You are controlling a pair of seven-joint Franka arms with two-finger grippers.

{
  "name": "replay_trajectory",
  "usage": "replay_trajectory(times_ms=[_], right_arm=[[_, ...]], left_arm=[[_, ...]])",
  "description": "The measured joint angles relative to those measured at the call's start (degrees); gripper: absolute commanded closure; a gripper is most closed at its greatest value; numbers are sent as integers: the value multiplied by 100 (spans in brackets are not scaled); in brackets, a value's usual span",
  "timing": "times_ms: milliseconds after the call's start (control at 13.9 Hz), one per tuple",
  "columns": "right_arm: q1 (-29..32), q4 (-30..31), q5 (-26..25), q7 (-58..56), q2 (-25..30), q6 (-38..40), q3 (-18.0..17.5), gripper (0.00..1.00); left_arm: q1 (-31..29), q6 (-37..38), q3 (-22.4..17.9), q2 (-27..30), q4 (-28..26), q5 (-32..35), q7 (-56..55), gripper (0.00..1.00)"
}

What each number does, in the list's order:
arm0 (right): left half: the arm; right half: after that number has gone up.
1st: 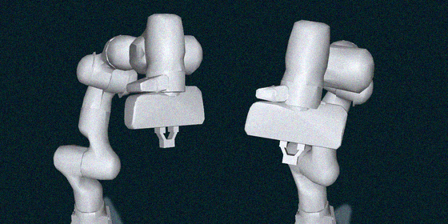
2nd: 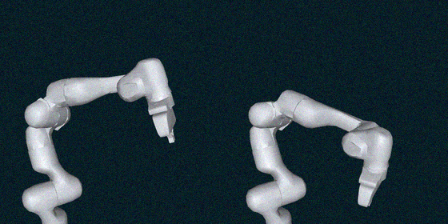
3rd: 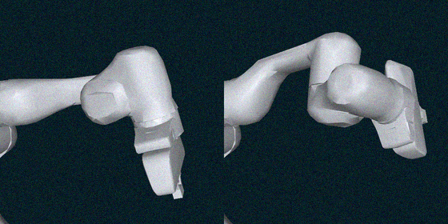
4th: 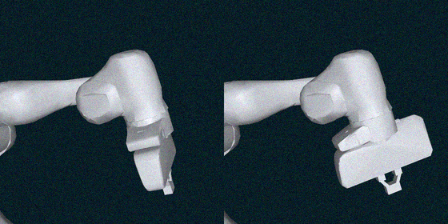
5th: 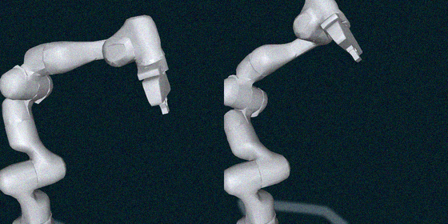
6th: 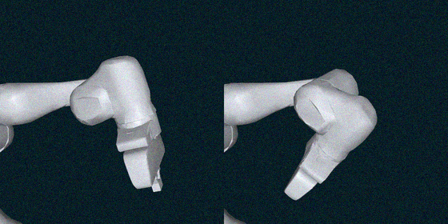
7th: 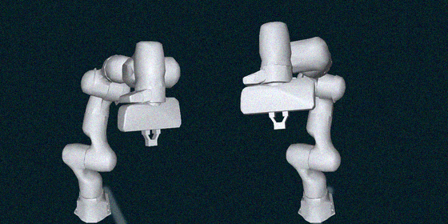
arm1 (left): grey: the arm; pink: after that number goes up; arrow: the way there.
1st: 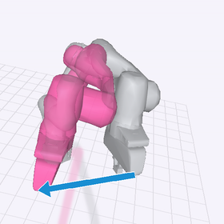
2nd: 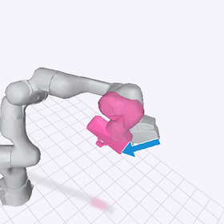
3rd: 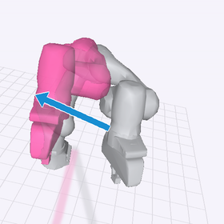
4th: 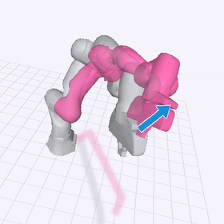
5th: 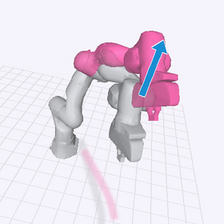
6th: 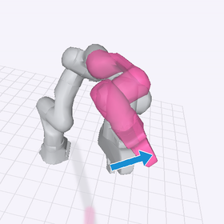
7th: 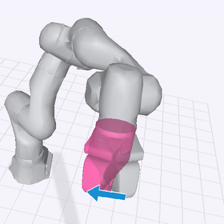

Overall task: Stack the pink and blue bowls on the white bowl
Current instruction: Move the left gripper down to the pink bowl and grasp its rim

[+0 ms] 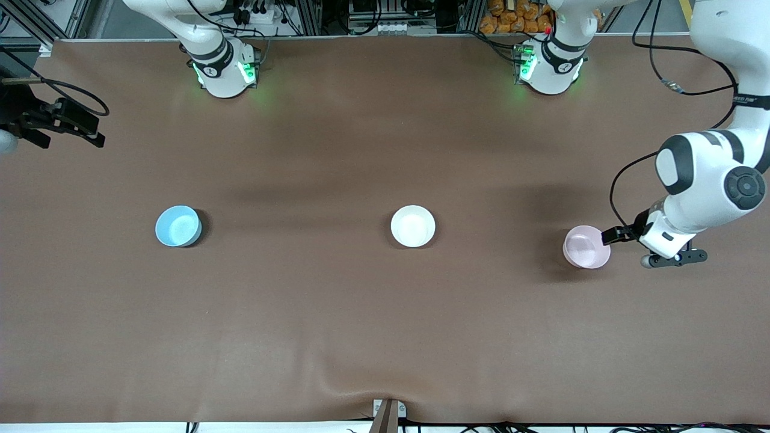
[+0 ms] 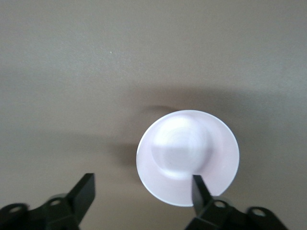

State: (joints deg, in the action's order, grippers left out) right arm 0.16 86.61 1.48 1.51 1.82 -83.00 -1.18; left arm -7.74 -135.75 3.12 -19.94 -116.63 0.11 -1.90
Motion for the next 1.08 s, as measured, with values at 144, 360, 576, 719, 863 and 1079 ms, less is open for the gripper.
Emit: replay_trajectory(times_ms=[144, 360, 576, 719, 863, 1079], right_arm=[[0, 0, 0, 0, 0, 0, 0, 0], [0, 0, 0, 0, 0, 0, 0, 0], [0, 0, 0, 0, 0, 0, 0, 0], [0, 0, 0, 0, 0, 0, 0, 0], [0, 0, 0, 0, 0, 0, 0, 0], [0, 0, 0, 0, 0, 0, 0, 0]], left_arm=[[-2, -283, 0, -79, -148, 0, 0, 37], [-43, -496, 0, -264, -194, 0, 0, 43], [-73, -561, 0, -378, -195, 0, 0, 51], [-75, -570, 0, -417, -195, 0, 0, 58], [-75, -593, 0, -471, -194, 0, 0, 69], [-76, -612, 0, -524, -193, 0, 0, 94]])
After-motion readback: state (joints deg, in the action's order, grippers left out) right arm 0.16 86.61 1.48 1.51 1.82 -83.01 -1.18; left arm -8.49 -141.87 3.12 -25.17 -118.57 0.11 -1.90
